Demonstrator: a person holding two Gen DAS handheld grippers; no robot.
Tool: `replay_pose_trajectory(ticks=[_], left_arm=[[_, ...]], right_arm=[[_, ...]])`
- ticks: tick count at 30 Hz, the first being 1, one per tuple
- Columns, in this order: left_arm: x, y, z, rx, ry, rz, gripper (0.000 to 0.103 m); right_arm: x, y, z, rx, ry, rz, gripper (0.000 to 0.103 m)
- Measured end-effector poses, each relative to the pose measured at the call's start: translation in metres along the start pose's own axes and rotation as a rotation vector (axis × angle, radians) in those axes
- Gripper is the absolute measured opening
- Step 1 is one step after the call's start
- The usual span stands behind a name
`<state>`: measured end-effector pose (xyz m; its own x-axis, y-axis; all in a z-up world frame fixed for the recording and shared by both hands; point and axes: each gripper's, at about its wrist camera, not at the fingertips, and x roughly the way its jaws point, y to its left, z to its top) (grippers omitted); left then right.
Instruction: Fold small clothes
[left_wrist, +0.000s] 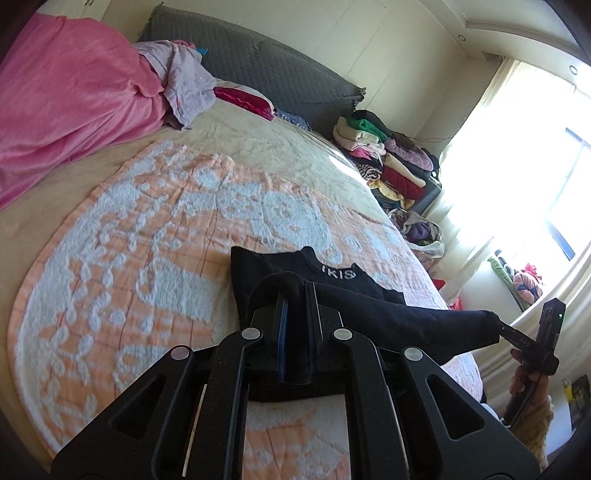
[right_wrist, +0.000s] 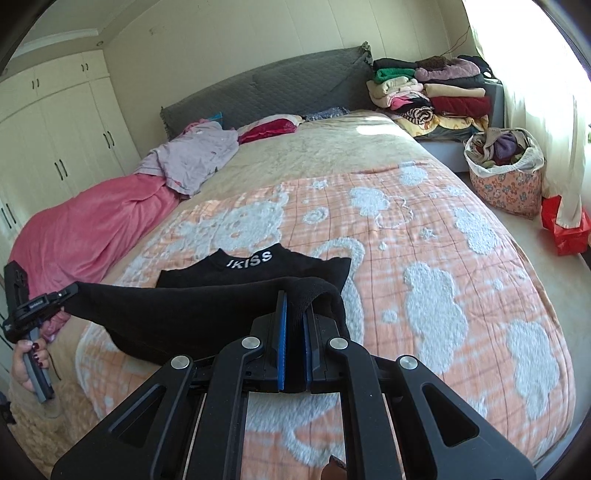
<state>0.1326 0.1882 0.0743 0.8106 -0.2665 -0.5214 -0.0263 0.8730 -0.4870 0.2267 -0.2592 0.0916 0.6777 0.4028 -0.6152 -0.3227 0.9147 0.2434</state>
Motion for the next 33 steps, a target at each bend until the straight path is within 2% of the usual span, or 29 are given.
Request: replay_pose_trajectory(ticks=[10,18,20,21,22,23,24,28,31,33], left_arm=[[0.044,0.004,0.026,0.019,0.025,0.062,0.003],[0.089,0.024,0.025,0.003,0.09,0.109,0.003],[0.093,0.025,0.021,0.008,0.091,0.116,0.005],[0.094,0.025,0.019,0.009,0.09,0.121,0.009],[0.094,0.026,0.017,0.015,0.085,0.134,0.021],[0.092,0.026,0.015,0.024,0.076,0.148,0.026],[0.09,0.027,0.014,0.025,0.072,0.149,0.03],[0.078,0.022,0.012,0.06,0.035,0.165,0.03],[0.077,0.011,0.009,0.107,0.046,0.145,0.03],[0.08,0.0,0.003,0.142,0.068,0.124,0.03]], right_arm=[[0.053,-0.017,0.029,0.043,0.048,-0.024,0.006],[0.105,-0.027,0.028,0.061,0.133,-0.071,0.008],[0.114,-0.026,0.023,0.047,0.141,-0.106,0.013],[0.116,-0.026,0.021,0.04,0.143,-0.125,0.027],[0.117,-0.027,0.02,0.04,0.141,-0.146,0.05],[0.117,-0.029,0.019,0.044,0.132,-0.155,0.052],[0.116,-0.03,0.017,0.043,0.127,-0.147,0.052],[0.107,-0.022,0.012,-0.024,0.1,-0.154,0.049],[0.103,-0.009,0.006,-0.094,0.092,-0.122,0.046],[0.107,0.001,0.0,-0.136,0.118,-0.084,0.028]])
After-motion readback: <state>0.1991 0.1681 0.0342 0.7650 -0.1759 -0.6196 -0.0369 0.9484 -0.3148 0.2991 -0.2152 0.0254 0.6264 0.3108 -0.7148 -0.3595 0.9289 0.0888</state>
